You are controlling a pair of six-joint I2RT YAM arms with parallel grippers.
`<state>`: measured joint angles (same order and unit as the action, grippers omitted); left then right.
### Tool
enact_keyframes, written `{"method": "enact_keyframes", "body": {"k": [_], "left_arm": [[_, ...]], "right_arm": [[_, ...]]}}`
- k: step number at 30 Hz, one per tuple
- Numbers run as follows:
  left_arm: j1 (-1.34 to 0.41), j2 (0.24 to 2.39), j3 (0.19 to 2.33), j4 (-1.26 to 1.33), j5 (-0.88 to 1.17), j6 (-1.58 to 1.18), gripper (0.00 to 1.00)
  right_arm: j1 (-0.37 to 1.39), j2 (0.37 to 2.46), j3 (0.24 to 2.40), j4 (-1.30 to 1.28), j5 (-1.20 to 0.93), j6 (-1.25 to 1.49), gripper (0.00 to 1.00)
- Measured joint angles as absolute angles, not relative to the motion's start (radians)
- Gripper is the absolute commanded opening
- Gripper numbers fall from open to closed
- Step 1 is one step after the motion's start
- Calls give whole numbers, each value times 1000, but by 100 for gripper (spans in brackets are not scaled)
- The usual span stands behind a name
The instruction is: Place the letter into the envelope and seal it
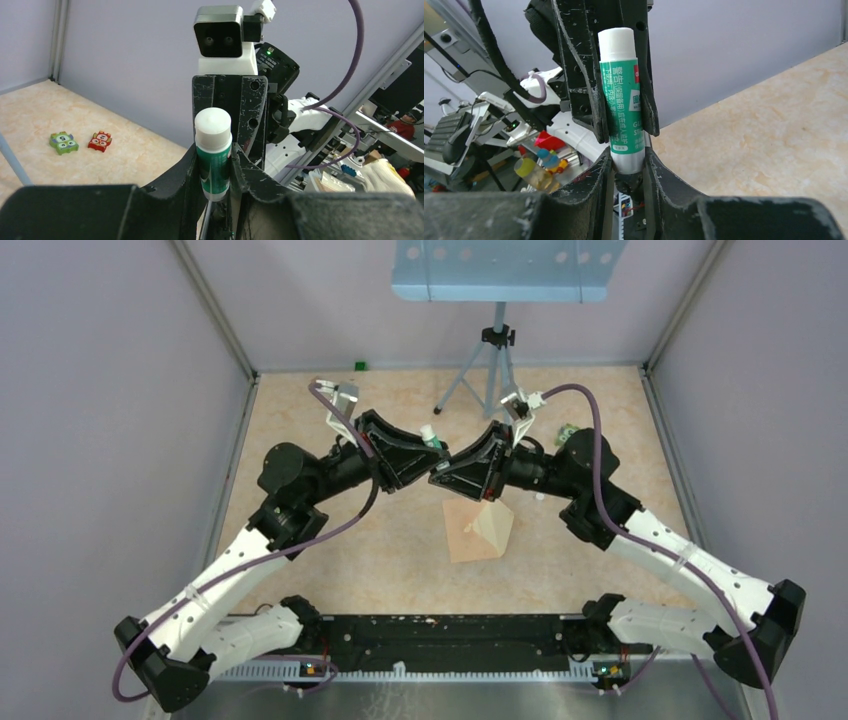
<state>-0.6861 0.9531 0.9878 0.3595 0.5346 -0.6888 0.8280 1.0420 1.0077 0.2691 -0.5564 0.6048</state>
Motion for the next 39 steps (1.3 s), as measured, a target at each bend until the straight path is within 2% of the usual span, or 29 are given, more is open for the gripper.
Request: {"method": "enact_keyframes", "body": {"k": [3, 4, 6, 8, 15, 23, 33, 36, 39], "left_arm": [[-690, 947, 987, 355, 533, -680, 0], [-688, 947, 987, 347, 517, -673, 0], [-683, 948, 992, 306, 466, -663, 0], [-682, 961, 1018, 236, 405, -654, 0], [-681, 1060, 1182, -18, 203, -652, 0], [-681, 1145, 1231, -155, 114, -689, 0], [-681, 1181, 1231, -203, 83, -742, 0], [-681, 1181, 1231, -203, 80, -753, 0], [-681, 1181, 1231, -203, 80, -759, 0]], "right_arm": [[828, 1037, 1010, 259, -565, 590, 62], [828, 1028, 1013, 223, -551, 568, 69], [829, 1002, 1023, 139, -492, 507, 76], [833, 976, 1039, 56, -405, 436, 78], [940, 952, 1068, -120, 57, 198, 76], [1056, 1079, 1068, -101, 449, -10, 75], [1090, 1221, 1121, -21, 523, -96, 68], [1091, 1237, 1141, 2, 522, -98, 61], [1091, 1249, 1158, 17, 522, -98, 50]]}}
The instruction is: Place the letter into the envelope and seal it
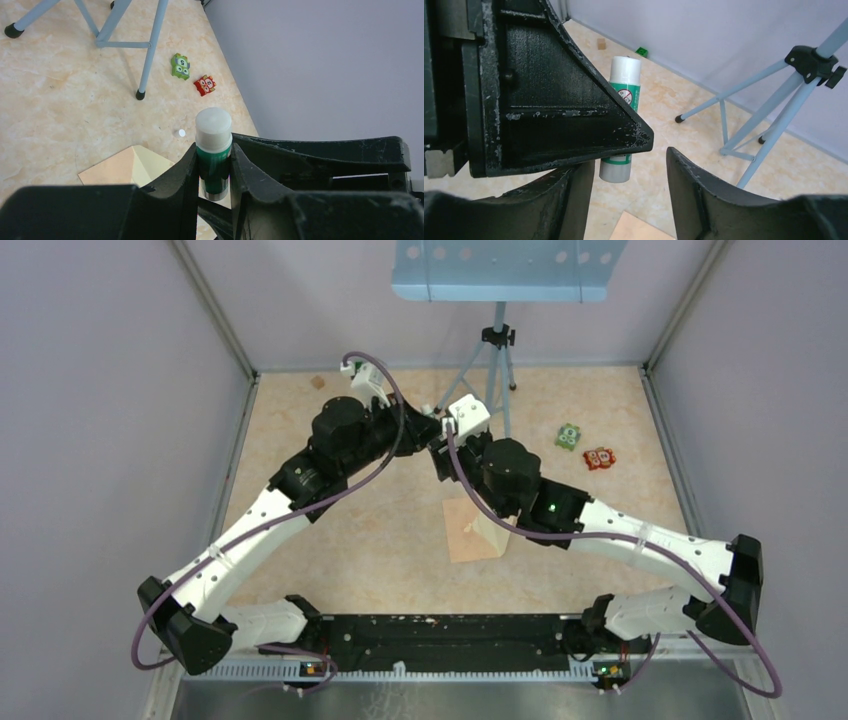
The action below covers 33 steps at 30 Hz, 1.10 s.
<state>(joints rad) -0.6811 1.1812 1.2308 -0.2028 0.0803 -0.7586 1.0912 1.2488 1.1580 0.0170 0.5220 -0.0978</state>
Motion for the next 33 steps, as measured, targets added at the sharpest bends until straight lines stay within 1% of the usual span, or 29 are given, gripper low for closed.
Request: {"method": "enact_keyframes", "body": {"k": [2, 4, 8, 10, 11, 14, 17, 20, 23, 25, 33], "left_arm": [[-681, 1181, 1231, -202, 80, -760, 0], [-681, 1181, 1231, -202, 81, -761, 0], [-681, 1179, 1230, -199, 81, -761, 0], [-681, 1176, 1230, -195, 81, -761, 0], [-681, 1174, 1230, -193, 82, -761, 0], [-681, 1162, 1229, -184, 85, -761, 0], [-681, 1153, 1228, -179, 89, -761, 0], [-681, 1149, 1226, -173, 93, -762, 0], [-681, 1147, 1223, -168, 97, -761, 0], [-680, 1145, 1221, -161, 101, -761, 0], [-684, 1121, 1198, -73, 152, -760, 0]], "right_arm": [[1091, 1259, 1168, 19, 523, -97, 46], [1091, 1266, 1168, 21, 523, -95, 46], [1091, 1280, 1168, 9, 518, -92, 56], [1091, 1286, 1173, -2, 514, -86, 57], [1091, 1286, 1174, -4, 512, -84, 54], [1086, 1285, 1175, -9, 499, -70, 44], [1079, 1285, 1175, -13, 482, -56, 29], [1076, 1285, 1175, -16, 458, -40, 20], [1068, 1280, 1175, -22, 435, -25, 15], [1055, 1272, 1175, -30, 403, -6, 14], [955, 1189, 1153, -43, 138, 112, 15]]}}
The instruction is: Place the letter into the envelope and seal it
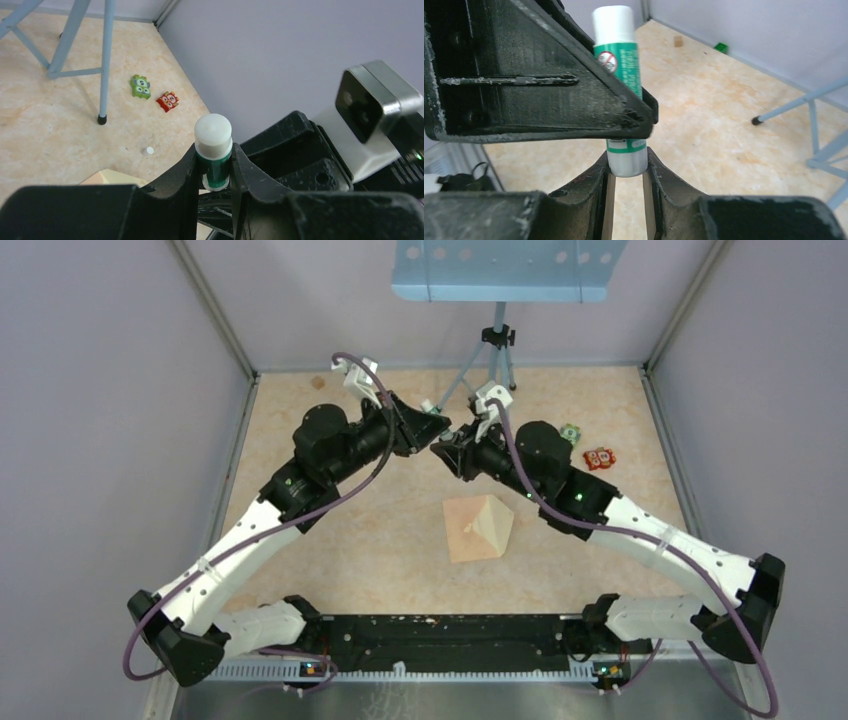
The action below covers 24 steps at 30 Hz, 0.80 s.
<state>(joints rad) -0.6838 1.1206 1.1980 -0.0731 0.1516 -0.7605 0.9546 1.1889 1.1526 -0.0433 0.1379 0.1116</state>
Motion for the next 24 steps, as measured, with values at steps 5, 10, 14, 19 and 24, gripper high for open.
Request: {"method": "enact_keyframes", "body": {"k": [5, 10, 14, 19, 24], "left_arm": [[-682, 1089, 1171, -36, 187, -736, 0], [-675, 1053, 1145, -5, 216, -697, 0], [-675, 1026, 1141, 17, 231, -675, 0], [-675, 1026, 1147, -12, 226, -667, 0], [-675, 1080, 1217, -123, 221, -673, 0]], "right_arm": [[860, 1142, 1130, -29, -78, 199, 14], [755, 1112, 1119, 28, -302, 302, 15], [741, 1111, 1119, 65, -434, 348, 37], [743, 1083, 1119, 4, -419, 296, 60], [788, 1056, 1121, -102, -250, 166, 71]]}}
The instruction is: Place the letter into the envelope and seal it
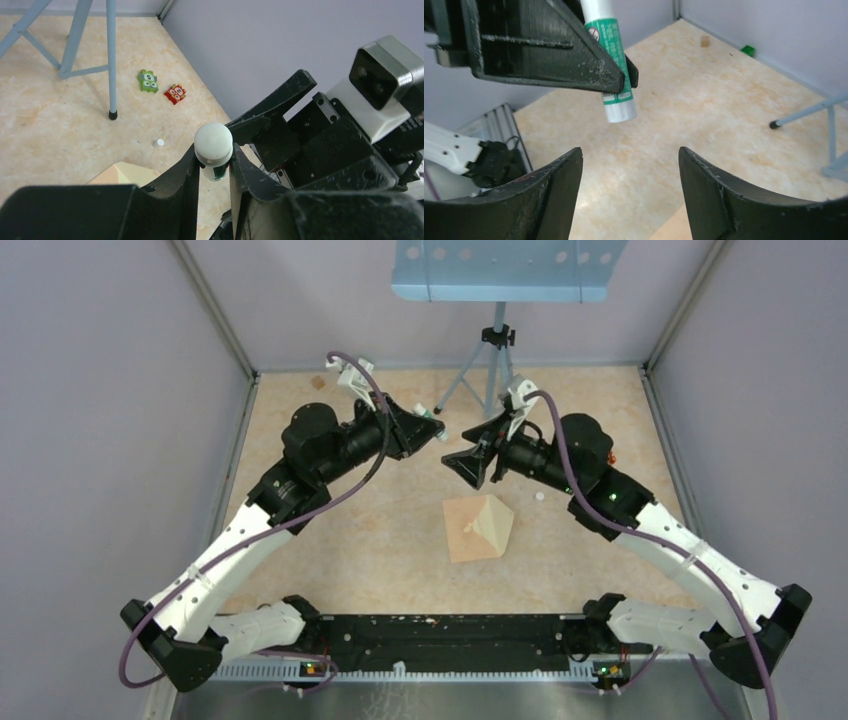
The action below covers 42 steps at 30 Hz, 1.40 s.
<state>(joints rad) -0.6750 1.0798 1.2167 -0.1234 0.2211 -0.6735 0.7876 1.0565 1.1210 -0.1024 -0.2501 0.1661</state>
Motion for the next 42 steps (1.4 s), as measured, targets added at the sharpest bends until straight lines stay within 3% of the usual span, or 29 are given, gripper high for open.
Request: {"method": "enact_keyframes", "body": {"k": [8, 16, 18, 22, 26, 31, 42], "left_arm": [[-675, 1144, 1296, -227, 251, -691, 0], [-675, 1174, 1307, -265, 272, -705, 0], [-675, 1176, 1307, -265, 272, -706, 0], [-675, 1176, 1307, -265, 273, -709, 0], [-675, 1176, 1307, -257, 270, -711, 0], [-673, 1161, 1270, -215, 263, -714, 0], [-676, 1047, 1098, -30, 221, -719, 0]], "right_arm": [[939, 1134, 1148, -168, 88, -36, 70], [1006, 1179, 1168, -145, 268, -125, 64], [1015, 1179, 1169, -128, 287, -131, 59], [1026, 1180, 1175, -107, 307, -131, 32], [1039, 1188, 1178, -99, 310, -120, 16], [1039, 1192, 1180, -99, 298, -67, 10], [1035, 1193, 1180, -89, 180, 152, 8]]}}
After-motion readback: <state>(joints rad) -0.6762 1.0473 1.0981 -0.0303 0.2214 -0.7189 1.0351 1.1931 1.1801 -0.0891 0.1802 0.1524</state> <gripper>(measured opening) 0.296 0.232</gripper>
